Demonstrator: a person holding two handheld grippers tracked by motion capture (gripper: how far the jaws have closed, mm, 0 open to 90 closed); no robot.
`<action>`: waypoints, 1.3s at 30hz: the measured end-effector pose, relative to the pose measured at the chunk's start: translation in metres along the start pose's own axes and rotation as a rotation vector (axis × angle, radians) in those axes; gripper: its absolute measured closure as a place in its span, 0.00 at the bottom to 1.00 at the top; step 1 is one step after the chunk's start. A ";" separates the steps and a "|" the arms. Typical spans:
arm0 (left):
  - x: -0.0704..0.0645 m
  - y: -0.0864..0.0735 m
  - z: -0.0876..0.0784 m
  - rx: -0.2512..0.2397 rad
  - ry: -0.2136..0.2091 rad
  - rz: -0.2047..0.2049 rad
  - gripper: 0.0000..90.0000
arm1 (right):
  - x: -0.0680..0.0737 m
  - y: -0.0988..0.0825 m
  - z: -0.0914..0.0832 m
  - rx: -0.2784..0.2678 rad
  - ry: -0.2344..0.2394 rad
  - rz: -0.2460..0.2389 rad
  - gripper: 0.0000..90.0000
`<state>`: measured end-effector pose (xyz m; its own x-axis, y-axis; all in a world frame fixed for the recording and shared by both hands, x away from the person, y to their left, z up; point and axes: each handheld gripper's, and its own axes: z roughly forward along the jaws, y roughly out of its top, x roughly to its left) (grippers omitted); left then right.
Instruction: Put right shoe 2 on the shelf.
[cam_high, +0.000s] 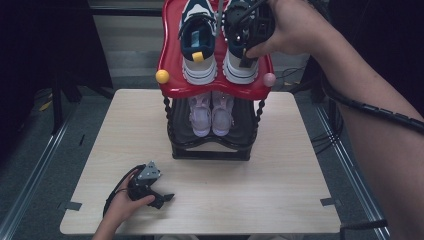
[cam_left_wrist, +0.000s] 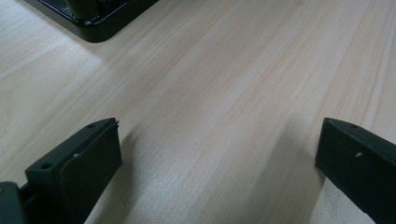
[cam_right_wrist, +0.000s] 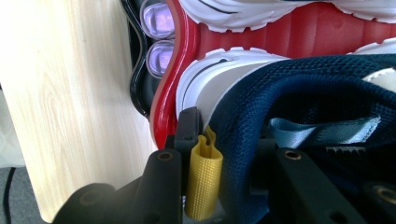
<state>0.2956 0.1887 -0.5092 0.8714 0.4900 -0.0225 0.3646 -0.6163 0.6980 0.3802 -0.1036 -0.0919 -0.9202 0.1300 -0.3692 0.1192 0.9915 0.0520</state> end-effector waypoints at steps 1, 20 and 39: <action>0.000 0.000 0.000 0.000 0.000 0.000 0.00 | 0.000 0.001 0.001 0.003 -0.003 0.002 0.80; 0.000 0.000 0.000 0.000 -0.001 0.000 0.00 | -0.006 0.007 0.011 0.003 0.000 0.002 0.80; 0.000 0.000 0.000 0.000 -0.001 0.000 0.00 | -0.006 0.011 0.014 -0.007 0.001 -0.009 0.79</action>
<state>0.2955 0.1886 -0.5092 0.8716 0.4897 -0.0230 0.3645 -0.6160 0.6983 0.3919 -0.0936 -0.1025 -0.9215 0.1207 -0.3692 0.1081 0.9926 0.0546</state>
